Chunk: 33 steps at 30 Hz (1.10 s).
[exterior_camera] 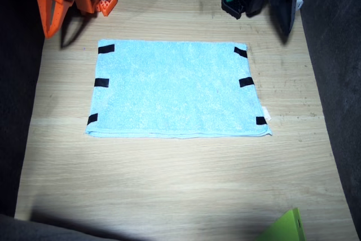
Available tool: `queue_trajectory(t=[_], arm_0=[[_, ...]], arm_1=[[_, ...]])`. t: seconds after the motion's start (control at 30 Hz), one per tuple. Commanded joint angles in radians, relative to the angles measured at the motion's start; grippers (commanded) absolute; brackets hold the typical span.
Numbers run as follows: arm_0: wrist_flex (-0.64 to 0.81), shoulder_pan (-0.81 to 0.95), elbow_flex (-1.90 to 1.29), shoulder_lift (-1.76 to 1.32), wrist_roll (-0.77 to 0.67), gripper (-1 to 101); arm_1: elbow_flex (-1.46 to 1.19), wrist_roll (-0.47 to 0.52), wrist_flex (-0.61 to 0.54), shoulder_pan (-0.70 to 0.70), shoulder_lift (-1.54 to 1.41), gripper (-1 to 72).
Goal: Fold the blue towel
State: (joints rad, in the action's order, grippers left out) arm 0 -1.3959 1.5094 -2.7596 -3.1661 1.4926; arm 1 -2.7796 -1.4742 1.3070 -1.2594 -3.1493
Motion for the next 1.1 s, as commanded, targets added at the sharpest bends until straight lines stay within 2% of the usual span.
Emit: queue_trajectory(t=[0.0, 0.1, 0.2, 0.43, 0.47, 0.53, 0.57, 0.63, 0.7, 0.77, 0.8, 0.9, 0.93, 1.07], arm_0=[[-0.017, 0.014, 0.003, -0.009, 0.015, 0], [-0.017, 0.003, 0.003, -0.009, 0.026, 0], [-0.017, 0.003, 0.003, -0.009, 0.028, 0], [-0.018, -0.034, 0.003, -0.008, 0.074, 0], [-0.018, -0.034, 0.003, -0.008, 0.074, 0], [-0.018, -0.034, 0.003, -0.008, 0.074, 0], [-0.018, -0.034, 0.003, -0.008, 0.074, 0], [-0.020, -0.037, 0.005, -0.008, 0.077, 0], [-0.025, -0.038, 0.005, -0.008, 0.077, 6], [-0.028, -0.032, 0.006, -0.008, 0.069, 10], [-0.028, -0.028, 0.006, -0.008, 0.066, 11], [-0.028, -0.028, 0.006, -0.008, 0.067, 6], [-0.028, -0.028, 0.006, -0.008, 0.067, 0], [-0.028, -0.035, 0.006, -0.008, 0.080, 0]], arm_1=[[0.000, -0.002, -0.002, -0.008, 0.002, 1.2], [-0.002, 0.052, -0.009, -0.060, 0.000, 0.0], [-0.021, 0.075, -0.083, -0.077, 0.000, 0.0], [-0.028, 0.229, -0.084, -0.201, 0.000, 0.0], [-0.028, 0.308, -0.060, -0.206, 0.000, 0.0], [-0.051, 0.594, -0.025, -0.210, 0.000, 0.0], [-0.058, 0.670, -0.011, -0.230, 0.000, 0.0], [-0.058, 0.666, -0.012, -0.216, 0.000, -0.1], [-0.060, 0.660, -0.018, -0.190, 0.000, 7.0], [-0.061, 0.644, -0.031, -0.170, 0.000, 2.9], [-0.057, 0.598, -0.037, -0.138, 0.000, 0.0], [-0.048, 0.489, -0.057, -0.066, 0.002, 0.0], [-0.043, 0.477, -0.054, -0.055, 0.002, 0.0], [-0.040, 0.459, -0.049, -0.054, 0.002, 0.0]])
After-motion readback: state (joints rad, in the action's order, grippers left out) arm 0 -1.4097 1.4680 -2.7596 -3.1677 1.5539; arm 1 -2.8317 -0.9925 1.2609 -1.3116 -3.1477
